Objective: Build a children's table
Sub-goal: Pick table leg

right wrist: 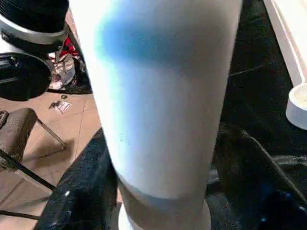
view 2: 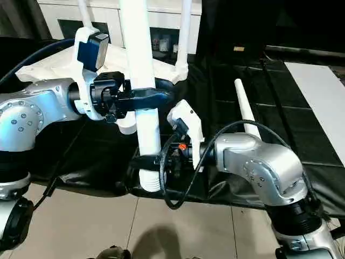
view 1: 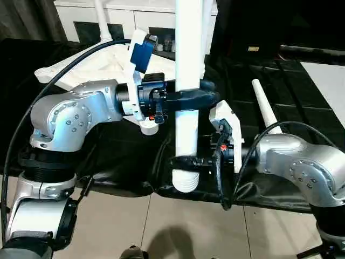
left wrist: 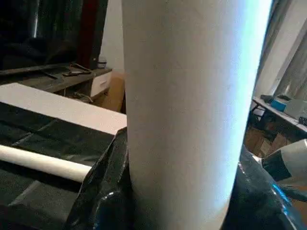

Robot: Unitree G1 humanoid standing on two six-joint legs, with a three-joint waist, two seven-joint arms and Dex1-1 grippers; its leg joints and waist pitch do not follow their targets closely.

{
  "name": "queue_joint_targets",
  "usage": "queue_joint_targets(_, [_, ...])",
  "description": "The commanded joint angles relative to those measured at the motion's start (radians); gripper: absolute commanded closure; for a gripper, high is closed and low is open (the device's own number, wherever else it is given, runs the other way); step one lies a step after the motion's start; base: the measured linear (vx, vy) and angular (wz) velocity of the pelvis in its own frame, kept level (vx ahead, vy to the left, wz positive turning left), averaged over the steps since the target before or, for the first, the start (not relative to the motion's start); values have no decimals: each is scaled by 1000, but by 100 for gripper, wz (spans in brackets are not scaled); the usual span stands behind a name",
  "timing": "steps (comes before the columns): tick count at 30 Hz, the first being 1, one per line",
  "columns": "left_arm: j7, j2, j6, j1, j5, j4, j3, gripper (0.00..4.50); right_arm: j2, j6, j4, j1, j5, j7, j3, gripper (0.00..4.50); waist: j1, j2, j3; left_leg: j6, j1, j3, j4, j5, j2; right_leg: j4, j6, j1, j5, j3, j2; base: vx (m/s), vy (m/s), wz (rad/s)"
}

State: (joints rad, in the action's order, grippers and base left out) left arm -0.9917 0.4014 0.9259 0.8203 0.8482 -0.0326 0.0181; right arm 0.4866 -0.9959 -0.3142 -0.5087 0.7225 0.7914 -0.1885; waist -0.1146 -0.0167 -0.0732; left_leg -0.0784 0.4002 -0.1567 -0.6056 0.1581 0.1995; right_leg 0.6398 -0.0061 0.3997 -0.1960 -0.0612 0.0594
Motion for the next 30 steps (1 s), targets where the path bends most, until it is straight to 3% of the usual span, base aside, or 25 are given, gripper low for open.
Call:
queue_joint_targets(1, [-12,1,-5,17,-3,-9,12,269,2,11,-6,2,-2,-3,3,198,-1,-3,81,-36,-23,-1,61,156,18,-77,-177,-54,-168,45,65,0,0,0])
queue_joint_targets(11, [-15,5,-15,14,-16,-15,15,269,2,15,-6,4,-12,0,4,258,-1,-5,80,-41,-23,-1,62,167,18,-80,-168,-52,-193,45,65,0,0,0])
queue_joint_targets(12, [-10,15,11,10,-7,-26,17,213,1,16,-6,6,-13,-2,5,259,-1,-6,80,-41,-23,0,62,169,18,-79,-168,-52,-194,45,65,0,0,0])
queue_joint_targets(18, [-3,23,23,-12,11,-65,2,171,-8,20,-14,18,-13,-27,22,261,-1,-6,82,-42,-22,0,62,163,19,-77,-172,-53,-180,45,65,0,0,0])
queue_joint_targets(23, [-12,60,49,-53,32,-106,-18,127,-29,16,-33,35,0,-80,85,261,-2,-7,85,-44,-23,0,61,162,19,-75,-174,-51,-175,44,65,0,0,0])
queue_joint_targets(24, [-17,69,55,-60,34,-112,-19,121,-31,15,-36,36,3,-87,94,261,-2,-13,84,-49,-25,1,61,175,18,-77,-170,-50,-190,44,65,0,0,0])
queue_joint_targets(27, [-25,95,61,-77,29,-113,-28,106,-29,15,-41,42,12,-104,131,261,-1,-11,84,-53,-26,0,62,192,17,-80,-160,-49,-223,45,65,0,0,0])
queue_joint_targets(28, [-22,110,53,-86,16,-112,-34,82,-26,14,-48,48,17,-115,152,261,-3,-16,84,-56,-26,1,62,197,17,-81,-154,-47,-234,45,65,0,0,0])
queue_joint_targets(30, [11,134,28,-110,-15,-107,-58,77,-24,11,-67,64,28,-140,195,261,-3,-19,83,-59,-28,1,63,209,17,-82,-147,-45,-253,45,64,0,0,0])
